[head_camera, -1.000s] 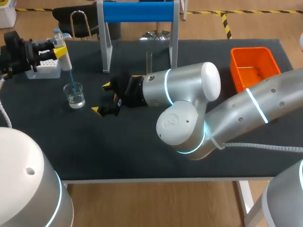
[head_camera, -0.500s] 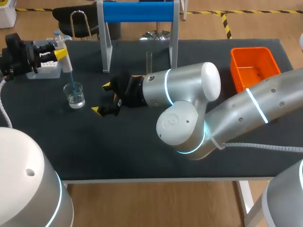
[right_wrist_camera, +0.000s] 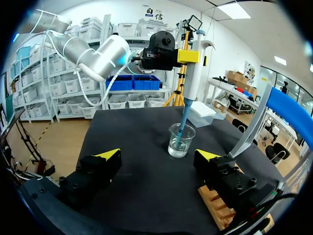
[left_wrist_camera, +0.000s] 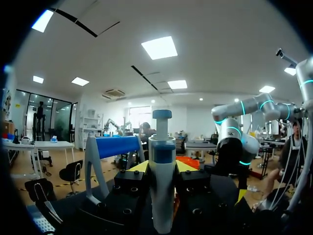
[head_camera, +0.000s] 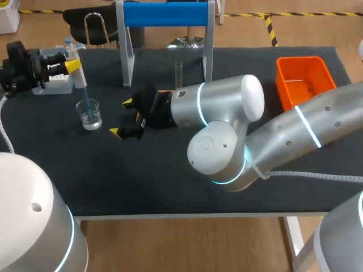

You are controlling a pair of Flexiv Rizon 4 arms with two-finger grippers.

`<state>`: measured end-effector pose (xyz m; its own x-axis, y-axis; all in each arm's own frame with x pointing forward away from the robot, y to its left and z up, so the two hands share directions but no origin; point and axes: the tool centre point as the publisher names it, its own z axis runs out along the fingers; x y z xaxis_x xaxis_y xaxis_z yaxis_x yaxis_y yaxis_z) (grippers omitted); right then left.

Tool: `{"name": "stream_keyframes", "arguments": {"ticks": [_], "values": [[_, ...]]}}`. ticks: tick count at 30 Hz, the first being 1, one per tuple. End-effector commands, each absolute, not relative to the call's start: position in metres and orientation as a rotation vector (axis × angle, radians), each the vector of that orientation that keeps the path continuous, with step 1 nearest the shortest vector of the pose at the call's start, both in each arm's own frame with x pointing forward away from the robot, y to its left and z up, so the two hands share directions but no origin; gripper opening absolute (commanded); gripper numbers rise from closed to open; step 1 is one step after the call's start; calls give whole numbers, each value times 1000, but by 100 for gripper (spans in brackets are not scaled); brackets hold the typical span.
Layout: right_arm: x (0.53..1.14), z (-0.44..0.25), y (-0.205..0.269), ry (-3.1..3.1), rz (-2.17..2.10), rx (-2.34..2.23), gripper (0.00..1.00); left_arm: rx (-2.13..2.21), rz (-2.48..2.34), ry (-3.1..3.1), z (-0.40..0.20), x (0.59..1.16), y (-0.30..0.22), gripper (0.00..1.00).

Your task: Invert the test tube, pick up the pipette, mount the tip to pipette, aspirate from beaker and dispense into the tube, eject the tip, return the pipette, and cap with the stopper.

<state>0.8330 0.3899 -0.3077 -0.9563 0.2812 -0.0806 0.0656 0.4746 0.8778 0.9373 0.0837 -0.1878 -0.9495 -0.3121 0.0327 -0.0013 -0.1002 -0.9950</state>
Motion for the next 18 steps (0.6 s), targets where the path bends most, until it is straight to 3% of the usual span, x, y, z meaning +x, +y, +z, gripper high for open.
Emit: {"name": "stream_keyframes", "arguments": {"ticks": [1,18], "values": [[833,-307,389,2510,1478,299,100,-341,-2163,1953,-188,939,86,0],[833,-307,389,2510,1478,299,100,-339,-2160,1962,-186,941,87,0]]}}
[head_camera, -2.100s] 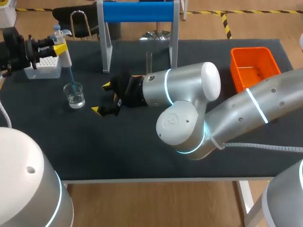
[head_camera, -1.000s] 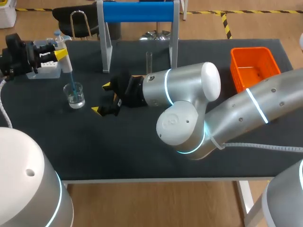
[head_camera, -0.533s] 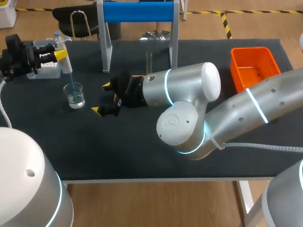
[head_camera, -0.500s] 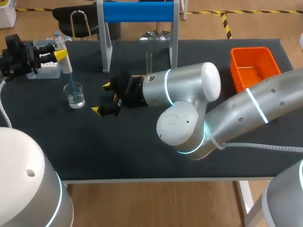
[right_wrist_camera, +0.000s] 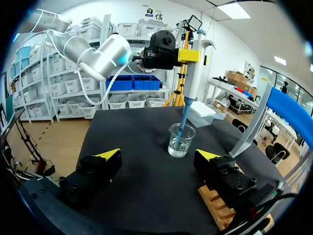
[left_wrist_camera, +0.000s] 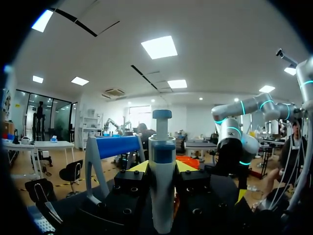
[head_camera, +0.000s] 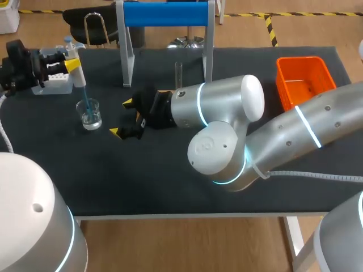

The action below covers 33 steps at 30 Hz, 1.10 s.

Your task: Invert the test tube, pick up the pipette, mount the tip to pipette, aspirate from beaker and dispense into the tube, eject the tip, return the pipette, and cap with the stopper.

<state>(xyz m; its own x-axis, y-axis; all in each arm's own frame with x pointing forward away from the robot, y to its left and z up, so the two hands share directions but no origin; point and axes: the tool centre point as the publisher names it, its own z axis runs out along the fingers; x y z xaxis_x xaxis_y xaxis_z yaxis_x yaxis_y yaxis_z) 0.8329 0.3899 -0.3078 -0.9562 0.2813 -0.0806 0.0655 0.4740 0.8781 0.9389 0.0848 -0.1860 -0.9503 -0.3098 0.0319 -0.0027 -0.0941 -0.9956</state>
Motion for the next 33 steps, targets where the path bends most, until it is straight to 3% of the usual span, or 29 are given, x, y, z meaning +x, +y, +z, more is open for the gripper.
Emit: {"name": "stream_keyframes", "arguments": {"ticks": [1,16,33], "values": [[833,-307,389,2510,1478,299,100,-339,-2160,1962,-186,941,87,0],[833,-307,389,2510,1478,299,100,-339,-2160,1962,-186,941,87,0],[816,-232,368,2468,1731,10,100,-339,-2160,1962,-186,941,87,0]]}}
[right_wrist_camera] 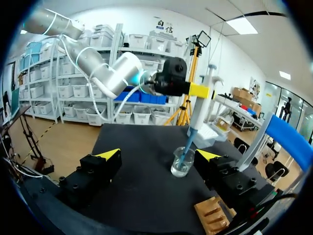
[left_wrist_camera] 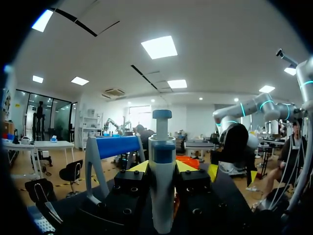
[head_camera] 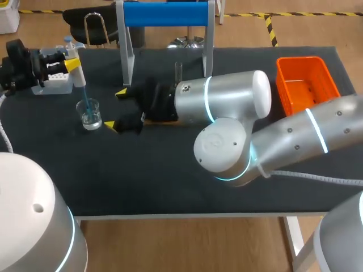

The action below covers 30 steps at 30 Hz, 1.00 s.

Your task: Invert the test tube, pick up the pipette, mount the tip to pipette, aspirate from beaker and dispense into the tube, eject the tip, return the pipette, and cap with the stopper.

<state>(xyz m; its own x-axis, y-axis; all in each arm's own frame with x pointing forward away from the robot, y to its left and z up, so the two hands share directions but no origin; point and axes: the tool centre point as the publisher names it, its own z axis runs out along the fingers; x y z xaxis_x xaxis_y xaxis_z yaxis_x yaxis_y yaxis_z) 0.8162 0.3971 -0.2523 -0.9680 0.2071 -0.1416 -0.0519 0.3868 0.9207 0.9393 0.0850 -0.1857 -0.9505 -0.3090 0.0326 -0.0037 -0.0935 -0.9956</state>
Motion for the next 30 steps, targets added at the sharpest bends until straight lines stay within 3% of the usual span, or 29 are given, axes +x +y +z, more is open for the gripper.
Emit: {"name": "stream_keyframes", "arguments": {"ticks": [1,19,21,23,26,27,30], "values": [[815,-227,367,2465,1743,-4,100,-339,-2160,1962,-186,941,87,0],[825,-155,372,2409,1902,-125,99,-339,-2160,1962,-186,941,87,0],[826,-150,377,2406,1913,-150,55,-339,-2160,1962,-186,941,87,0],[827,-145,383,2403,1918,-169,41,-339,-2160,1962,-186,941,87,0],[831,-138,391,2399,1928,-180,5,-339,-2160,1962,-186,941,87,0],[833,-136,394,2393,1941,-181,0,-339,-2160,1962,-186,941,87,0],[837,-129,402,2381,1960,-183,0,-339,-2160,1962,-186,941,87,0]]}}
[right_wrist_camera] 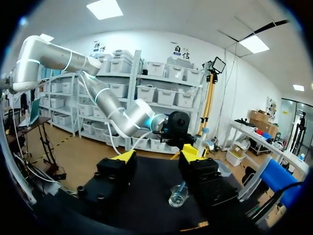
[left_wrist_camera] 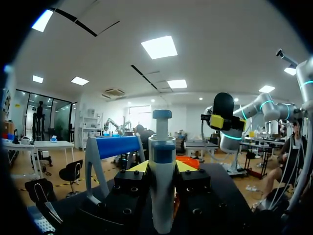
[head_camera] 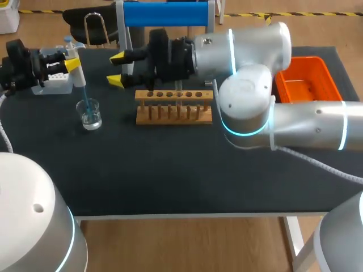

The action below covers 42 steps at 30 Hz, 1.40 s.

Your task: Invert the test tube, pick up the pipette, mount the tip to pipette, aspirate from beaker and dispense into the tube, eject the tip, return the pipette, and cap with the stopper.

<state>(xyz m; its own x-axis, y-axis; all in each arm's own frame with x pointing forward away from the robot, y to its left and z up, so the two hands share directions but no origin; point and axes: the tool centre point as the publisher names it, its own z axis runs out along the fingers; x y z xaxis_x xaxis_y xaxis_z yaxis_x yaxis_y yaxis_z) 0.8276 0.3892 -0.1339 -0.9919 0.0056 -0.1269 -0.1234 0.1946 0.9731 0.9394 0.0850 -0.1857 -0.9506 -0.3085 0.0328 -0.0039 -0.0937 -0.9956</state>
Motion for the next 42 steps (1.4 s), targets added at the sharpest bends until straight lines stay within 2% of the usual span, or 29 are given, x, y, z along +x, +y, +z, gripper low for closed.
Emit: {"name": "stream_keyframes", "arguments": {"ticks": [1,24,42], "values": [[839,-127,404,2375,1969,-183,0,-339,-2160,1962,-186,941,87,0],[898,-102,473,2274,2114,35,0,-339,-2160,1962,-186,941,87,0],[920,-100,504,2226,2104,16,0,-339,-2160,1962,-186,941,87,0]]}}
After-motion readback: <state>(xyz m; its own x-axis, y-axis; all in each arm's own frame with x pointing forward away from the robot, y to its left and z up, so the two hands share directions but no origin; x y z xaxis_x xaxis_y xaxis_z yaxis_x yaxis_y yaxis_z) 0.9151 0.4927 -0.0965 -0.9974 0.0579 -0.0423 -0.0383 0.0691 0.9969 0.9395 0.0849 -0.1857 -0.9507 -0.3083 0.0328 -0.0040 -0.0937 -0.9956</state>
